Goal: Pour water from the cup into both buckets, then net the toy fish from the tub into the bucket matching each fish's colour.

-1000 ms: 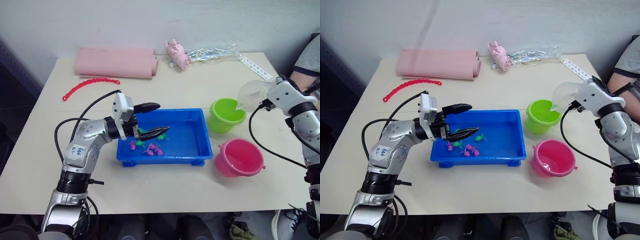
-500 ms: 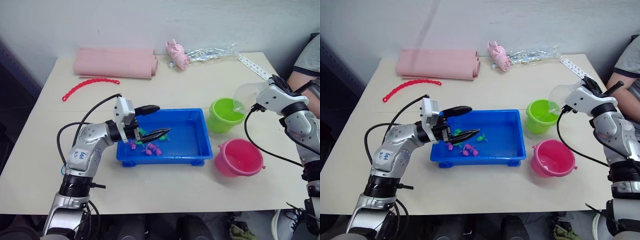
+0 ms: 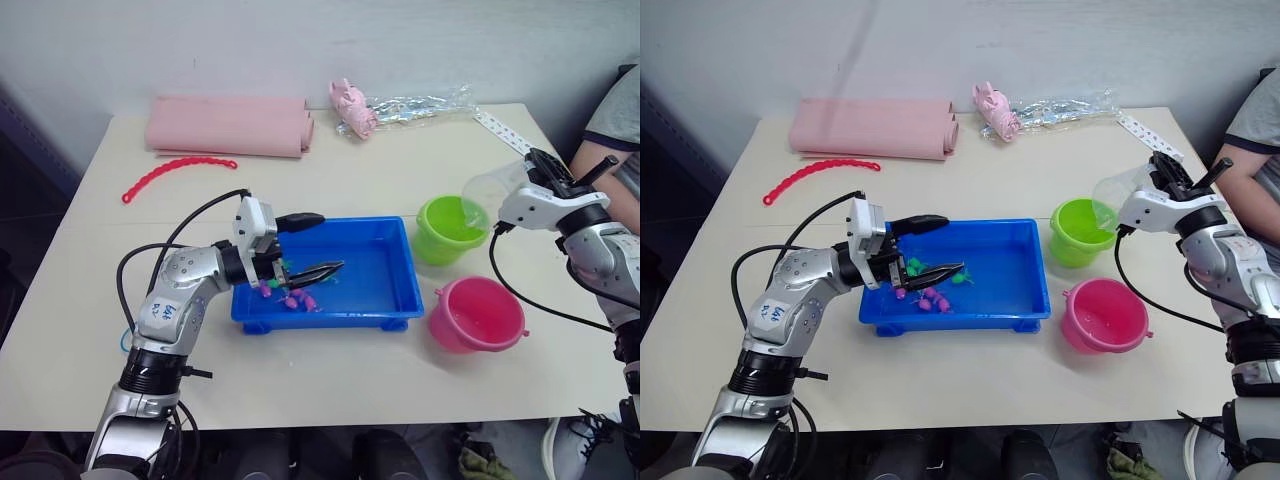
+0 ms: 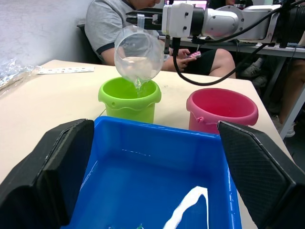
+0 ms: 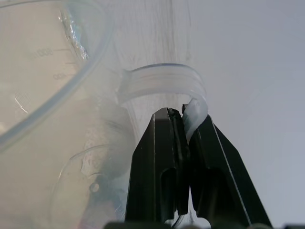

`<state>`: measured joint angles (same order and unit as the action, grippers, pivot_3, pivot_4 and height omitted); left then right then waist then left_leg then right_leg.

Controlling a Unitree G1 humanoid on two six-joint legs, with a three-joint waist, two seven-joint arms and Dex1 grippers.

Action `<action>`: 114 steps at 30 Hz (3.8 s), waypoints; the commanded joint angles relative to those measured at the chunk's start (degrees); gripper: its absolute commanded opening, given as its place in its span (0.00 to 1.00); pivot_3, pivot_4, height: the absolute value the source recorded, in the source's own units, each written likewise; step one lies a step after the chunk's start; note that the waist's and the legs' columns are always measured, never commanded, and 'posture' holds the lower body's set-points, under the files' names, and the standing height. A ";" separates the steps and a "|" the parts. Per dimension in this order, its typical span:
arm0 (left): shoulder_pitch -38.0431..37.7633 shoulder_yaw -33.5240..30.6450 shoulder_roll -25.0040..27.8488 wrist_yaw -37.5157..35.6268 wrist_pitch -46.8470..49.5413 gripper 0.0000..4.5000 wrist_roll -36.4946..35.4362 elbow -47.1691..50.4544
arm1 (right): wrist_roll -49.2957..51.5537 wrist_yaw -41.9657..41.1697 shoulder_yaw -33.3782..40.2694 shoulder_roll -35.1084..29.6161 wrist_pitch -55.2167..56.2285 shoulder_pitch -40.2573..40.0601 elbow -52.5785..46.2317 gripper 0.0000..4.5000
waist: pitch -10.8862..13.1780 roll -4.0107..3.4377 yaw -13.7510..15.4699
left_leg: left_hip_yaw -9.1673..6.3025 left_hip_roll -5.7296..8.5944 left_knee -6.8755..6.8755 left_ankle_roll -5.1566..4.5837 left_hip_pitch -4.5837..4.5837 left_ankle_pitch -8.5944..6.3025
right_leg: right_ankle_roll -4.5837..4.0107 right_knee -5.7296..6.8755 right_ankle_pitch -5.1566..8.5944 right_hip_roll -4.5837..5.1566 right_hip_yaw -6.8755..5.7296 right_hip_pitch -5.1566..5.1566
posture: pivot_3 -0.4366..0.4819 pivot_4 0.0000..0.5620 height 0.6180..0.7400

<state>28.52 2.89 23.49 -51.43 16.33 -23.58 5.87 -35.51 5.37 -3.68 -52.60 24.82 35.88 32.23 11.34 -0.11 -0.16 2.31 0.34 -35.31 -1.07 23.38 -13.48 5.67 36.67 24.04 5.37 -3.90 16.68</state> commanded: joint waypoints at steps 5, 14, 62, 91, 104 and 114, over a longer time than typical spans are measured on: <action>-0.07 -0.69 -0.04 0.49 0.16 1.00 -1.04 2.53 | 3.26 2.72 2.80 -0.65 2.19 -0.04 -0.85 0.01 | 0.00 0.00 0.00 | 0.00 0.00 -0.01 0.00 0.00 0.00 | 0.00 0.00 0.00 0.00 0.00 0.00 | 0.48 0.27 1.00; -2.84 -3.89 3.07 1.11 0.10 1.00 -1.65 3.75 | 23.18 -12.38 10.25 4.20 -6.92 -1.35 -4.21 0.01 | 0.02 0.03 0.02 | -0.02 -0.02 -0.01 0.00 0.01 0.00 | 0.00 0.00 0.00 -0.02 -0.03 -0.01 | 0.48 0.27 1.00; -5.97 0.39 7.36 -10.15 1.99 1.00 -6.46 8.95 | 59.23 -21.74 40.63 19.09 -26.28 -21.77 -0.02 0.69 | 0.02 0.04 0.15 | 0.04 -0.01 0.01 -0.03 -0.07 -0.01 | 0.00 -0.15 0.00 -0.01 0.07 -0.06 | 0.48 0.27 1.00; -9.70 -11.69 9.11 -7.87 -0.25 1.00 -9.52 0.42 | 80.16 -37.95 55.17 12.29 -41.22 -51.90 -63.18 0.97 | 0.04 0.18 0.15 | 0.05 -0.05 0.15 0.02 -0.22 -0.06 | 0.00 -0.26 0.00 -0.01 0.18 -0.08 | 0.48 0.27 1.00; -32.97 -36.98 12.27 4.16 -10.06 1.00 -5.47 0.56 | 74.63 -58.87 22.80 8.81 -32.47 -32.02 -61.74 0.97 | 0.21 0.63 -0.07 | 0.03 -0.02 0.11 -0.10 -0.13 -0.18 | 0.09 -0.30 -0.05 0.12 0.04 -0.13 | 0.48 0.27 1.00; -54.20 -47.30 4.10 17.72 -7.99 1.00 -0.14 4.32 | 70.46 -72.66 16.66 12.52 -21.56 -40.71 -56.28 0.97 | 0.16 1.09 0.77 | -0.10 -0.04 0.00 -0.16 -0.13 -0.41 | 0.04 -0.73 -0.07 0.20 -0.08 -0.30 | 0.48 0.27 1.00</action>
<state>-24.62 -42.56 27.75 -37.06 6.83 -25.03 8.53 35.08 -66.04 12.20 -40.40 0.85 -4.10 -23.42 11.51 0.98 0.61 2.21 0.30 -35.30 -1.23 23.24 -13.88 5.72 35.95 23.96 5.56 -3.99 16.38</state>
